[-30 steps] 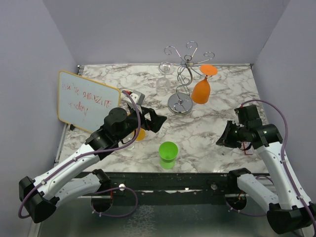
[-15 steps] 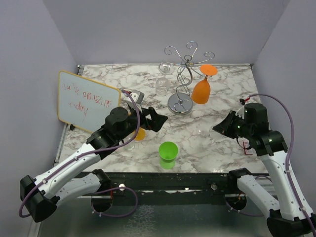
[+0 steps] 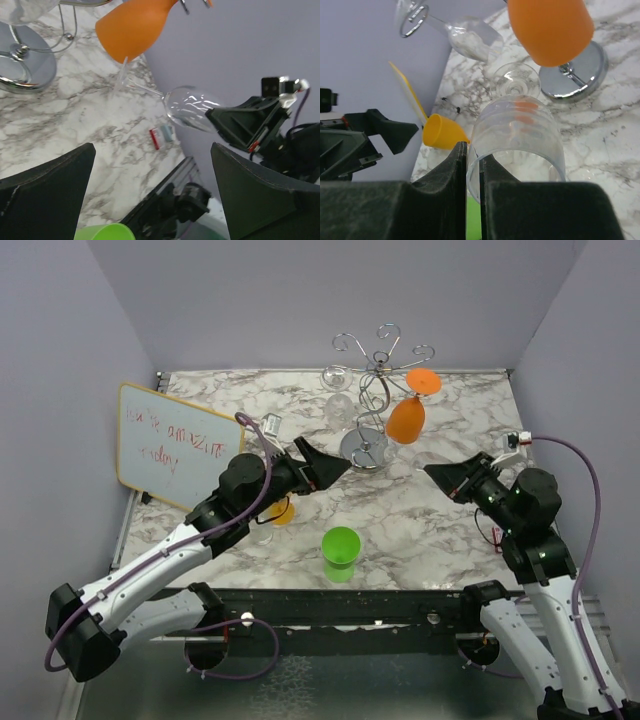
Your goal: Place the wine glass upside down on the wine glass rack
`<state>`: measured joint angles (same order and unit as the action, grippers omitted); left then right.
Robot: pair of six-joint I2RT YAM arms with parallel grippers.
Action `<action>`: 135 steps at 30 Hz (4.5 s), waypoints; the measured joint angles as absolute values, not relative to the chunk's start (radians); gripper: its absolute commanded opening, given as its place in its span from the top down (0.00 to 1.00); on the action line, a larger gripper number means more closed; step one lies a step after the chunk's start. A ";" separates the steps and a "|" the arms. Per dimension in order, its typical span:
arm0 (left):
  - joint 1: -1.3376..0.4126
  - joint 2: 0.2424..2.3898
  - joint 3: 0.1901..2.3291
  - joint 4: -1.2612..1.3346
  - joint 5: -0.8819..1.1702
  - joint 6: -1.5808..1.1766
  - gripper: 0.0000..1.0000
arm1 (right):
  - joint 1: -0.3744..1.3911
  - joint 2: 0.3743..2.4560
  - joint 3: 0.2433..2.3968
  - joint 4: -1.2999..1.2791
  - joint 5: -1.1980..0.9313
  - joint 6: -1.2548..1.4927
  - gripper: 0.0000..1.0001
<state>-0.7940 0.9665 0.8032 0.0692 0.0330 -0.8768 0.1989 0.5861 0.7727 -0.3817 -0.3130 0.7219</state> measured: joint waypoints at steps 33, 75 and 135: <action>-0.859 1.113 0.723 0.247 -0.164 -1.410 0.01 | 0.203 0.581 0.548 0.152 -0.451 0.981 0.99; -0.780 1.177 0.691 0.200 -0.202 -1.735 0.66 | 0.772 0.852 0.666 0.172 -0.128 0.603 0.99; -0.767 1.018 0.680 0.202 -0.462 -1.266 1.00 | 0.773 0.533 0.579 0.010 -0.012 0.687 0.28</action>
<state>-0.7670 1.0183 0.6800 0.2020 -0.4618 -1.2659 0.7734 0.5335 0.5789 0.0097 -0.0116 0.6868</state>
